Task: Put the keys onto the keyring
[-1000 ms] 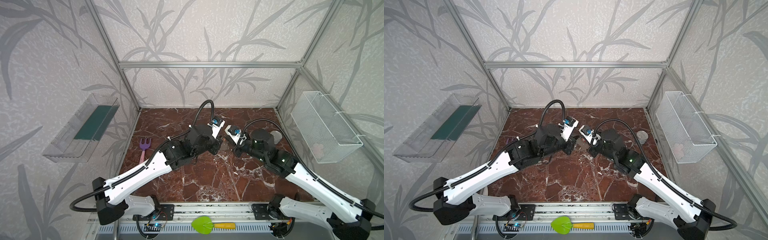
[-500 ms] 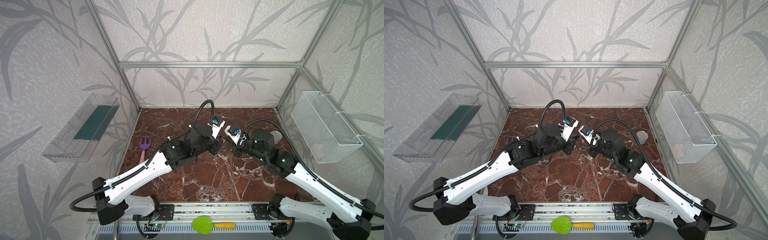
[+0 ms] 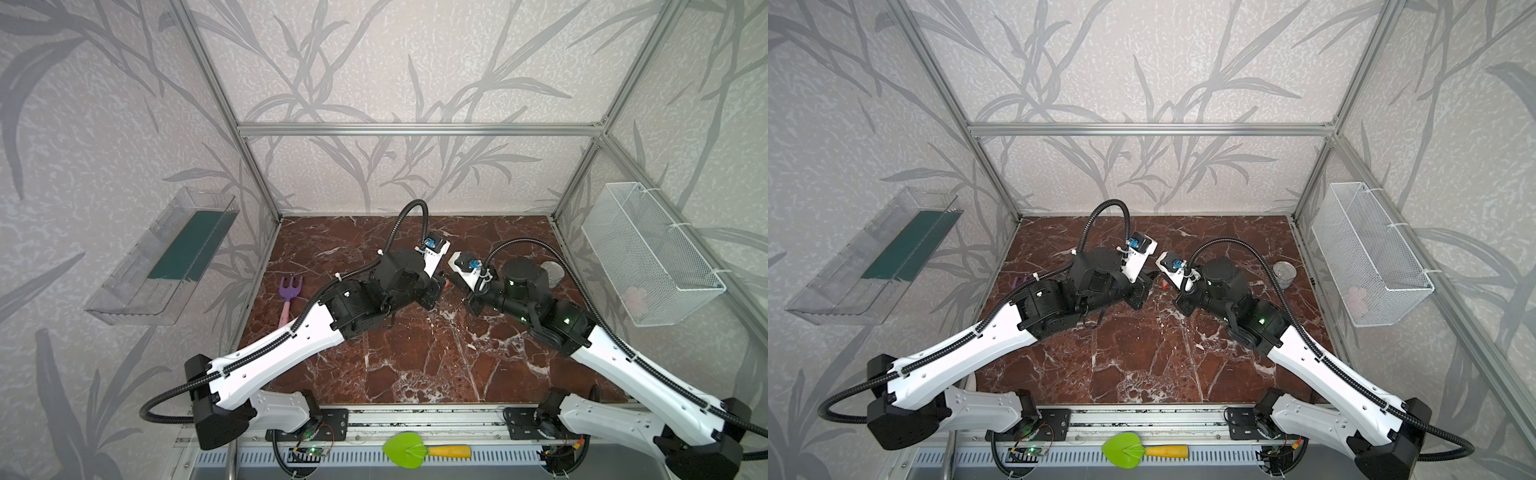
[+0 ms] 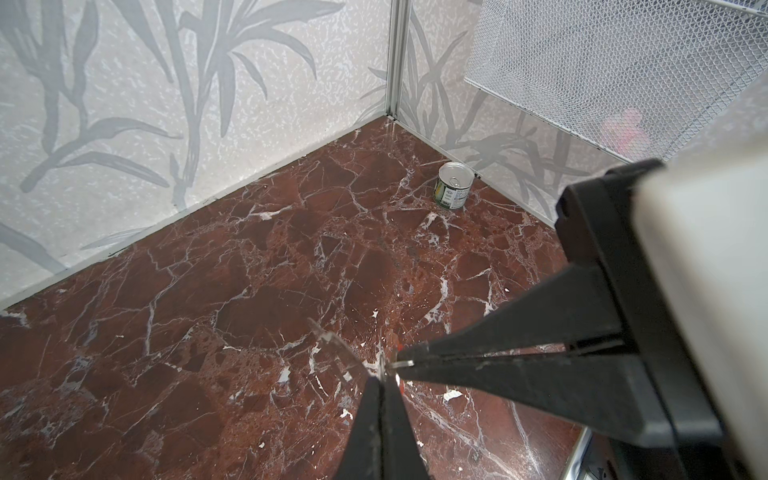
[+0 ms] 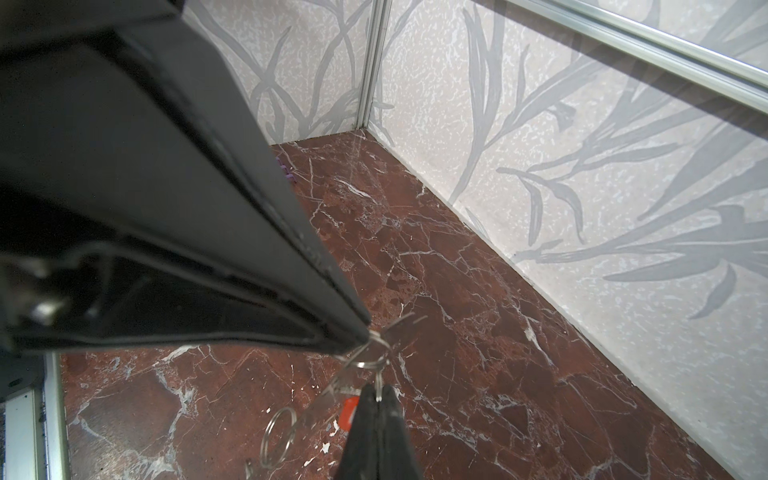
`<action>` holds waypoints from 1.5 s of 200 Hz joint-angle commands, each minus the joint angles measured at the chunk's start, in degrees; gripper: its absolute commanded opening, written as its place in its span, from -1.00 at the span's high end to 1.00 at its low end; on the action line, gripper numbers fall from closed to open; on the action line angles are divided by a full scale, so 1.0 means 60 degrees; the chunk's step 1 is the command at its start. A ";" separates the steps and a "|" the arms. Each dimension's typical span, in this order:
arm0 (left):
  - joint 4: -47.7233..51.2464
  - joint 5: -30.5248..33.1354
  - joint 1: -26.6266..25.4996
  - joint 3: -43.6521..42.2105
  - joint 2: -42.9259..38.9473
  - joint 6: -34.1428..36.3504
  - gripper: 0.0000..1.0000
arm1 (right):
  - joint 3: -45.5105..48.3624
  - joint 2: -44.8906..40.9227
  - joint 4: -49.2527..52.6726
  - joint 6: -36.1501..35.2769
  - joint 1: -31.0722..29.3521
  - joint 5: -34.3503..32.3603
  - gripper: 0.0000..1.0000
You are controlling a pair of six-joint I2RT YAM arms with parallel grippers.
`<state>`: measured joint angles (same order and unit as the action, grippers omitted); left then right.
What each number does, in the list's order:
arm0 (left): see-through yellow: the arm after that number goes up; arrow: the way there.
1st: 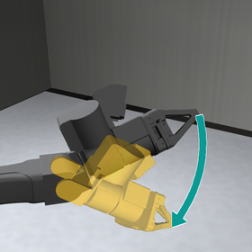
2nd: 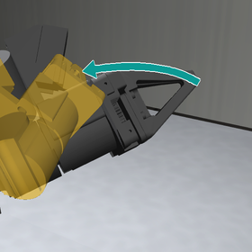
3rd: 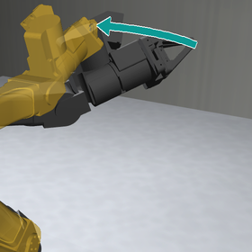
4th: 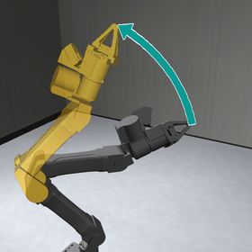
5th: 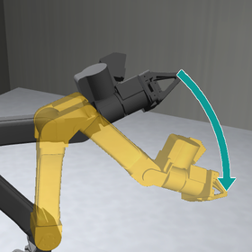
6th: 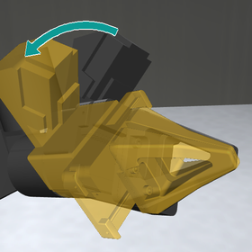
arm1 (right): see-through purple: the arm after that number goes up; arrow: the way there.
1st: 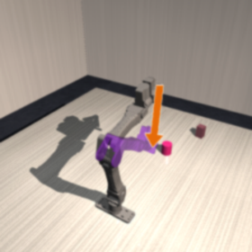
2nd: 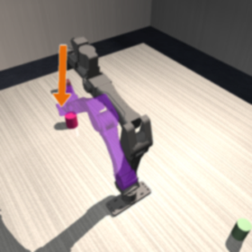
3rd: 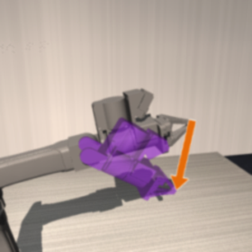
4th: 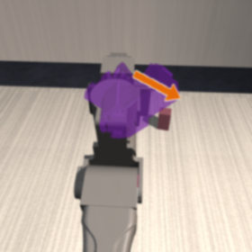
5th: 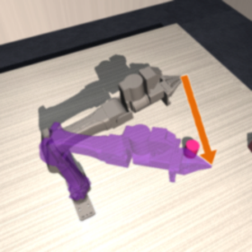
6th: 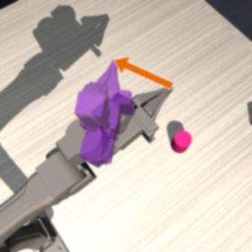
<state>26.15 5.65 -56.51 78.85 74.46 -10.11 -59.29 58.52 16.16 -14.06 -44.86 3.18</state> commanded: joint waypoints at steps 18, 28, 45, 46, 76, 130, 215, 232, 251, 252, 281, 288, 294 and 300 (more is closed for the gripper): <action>-0.0092 -0.0161 0.0045 0.0166 0.0078 -0.0063 1.00 | -0.0362 0.0060 -0.0074 -0.0051 -0.0052 -0.0288 1.00; -0.0076 -0.0165 0.0044 0.0181 0.0082 -0.0058 1.00 | -0.0400 0.0086 -0.0079 -0.0019 -0.0052 -0.0428 1.00; -0.0059 -0.0205 0.0044 0.0176 0.0077 -0.0047 1.00 | -0.0386 0.0079 -0.0072 -0.0031 -0.0052 -0.0457 1.00; -0.0063 -0.0200 0.0044 0.0182 0.0074 -0.0053 1.00 | -0.0387 0.0077 -0.0072 -0.0037 -0.0052 -0.0464 1.00; -0.0078 -0.0180 0.0045 0.0187 0.0075 -0.0032 1.00 | -0.0385 0.0079 -0.0057 -0.0028 -0.0052 -0.0425 1.00; -0.0123 0.0168 0.0044 0.0173 0.0044 -0.0069 1.00 | -0.0183 -0.0085 0.0056 -0.0130 -0.0052 0.0214 1.00; -0.0272 0.0602 0.0046 0.0056 -0.0144 -0.0100 1.00 | -0.0151 -0.0042 0.0216 -0.0140 -0.0052 0.0442 1.00; -0.0268 0.0626 0.0044 0.0064 -0.0151 -0.0101 1.00 | -0.0126 -0.0027 0.0219 -0.0126 -0.0052 0.0366 1.00; -0.0284 0.0640 0.0044 0.0054 -0.0158 -0.0097 1.00 | -0.0141 -0.0028 0.0216 -0.0117 -0.0052 0.0334 1.00; -0.0285 0.0640 0.0044 0.0055 -0.0161 -0.0092 1.00 | -0.0139 -0.0027 0.0212 -0.0124 -0.0052 0.0334 1.00; -0.0342 0.0611 0.0049 0.0042 -0.0163 -0.0083 1.00 | -0.0141 0.0015 0.0234 -0.0114 -0.0052 0.0381 1.00; -0.0349 0.0598 0.0050 0.0034 -0.0167 -0.0085 1.00 | -0.0142 0.0017 0.0228 -0.0117 -0.0052 0.0413 1.00; -0.0355 0.0596 0.0051 0.0023 -0.0163 -0.0080 1.00 | -0.0145 0.0017 0.0220 -0.0107 -0.0052 0.0425 1.00; -0.0366 0.0605 0.0045 0.0025 -0.0183 -0.0079 1.00 | -0.0142 0.0017 0.0208 -0.0111 -0.0052 0.0422 1.00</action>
<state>26.35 7.11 -56.51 78.81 74.76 -10.11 -59.99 58.81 16.19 -14.66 -44.82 3.44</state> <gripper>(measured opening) 0.048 0.047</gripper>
